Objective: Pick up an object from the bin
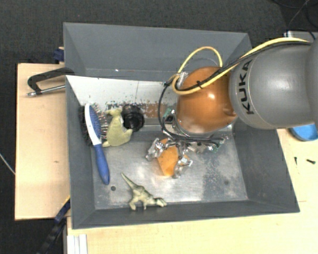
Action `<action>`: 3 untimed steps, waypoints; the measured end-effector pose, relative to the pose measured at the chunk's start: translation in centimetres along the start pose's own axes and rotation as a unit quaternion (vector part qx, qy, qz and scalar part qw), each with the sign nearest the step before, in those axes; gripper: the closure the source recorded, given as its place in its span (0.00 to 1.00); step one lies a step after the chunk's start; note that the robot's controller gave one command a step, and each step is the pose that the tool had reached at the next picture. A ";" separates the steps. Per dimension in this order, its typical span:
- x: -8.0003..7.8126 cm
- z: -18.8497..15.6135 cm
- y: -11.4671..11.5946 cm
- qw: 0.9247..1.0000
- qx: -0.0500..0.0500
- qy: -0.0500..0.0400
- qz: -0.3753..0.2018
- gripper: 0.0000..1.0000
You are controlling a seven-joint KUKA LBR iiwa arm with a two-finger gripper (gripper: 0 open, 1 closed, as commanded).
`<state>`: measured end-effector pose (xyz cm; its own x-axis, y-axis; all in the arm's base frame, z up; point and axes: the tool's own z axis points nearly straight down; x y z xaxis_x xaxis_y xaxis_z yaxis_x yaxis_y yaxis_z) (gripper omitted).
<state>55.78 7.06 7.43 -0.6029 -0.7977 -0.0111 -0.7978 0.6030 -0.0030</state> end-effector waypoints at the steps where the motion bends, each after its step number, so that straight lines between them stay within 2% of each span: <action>1: -0.2 -1.4 0.0 1.000 0.000 0.002 0.001 1.00; 2: -0.5 -5.3 -0.1 1.000 0.001 0.001 0.002 1.00; 3: -0.9 -12.0 -0.3 1.000 0.003 0.000 0.002 1.00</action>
Offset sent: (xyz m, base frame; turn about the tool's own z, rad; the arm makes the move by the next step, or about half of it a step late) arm 0.0000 0.0001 0.0123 0.0000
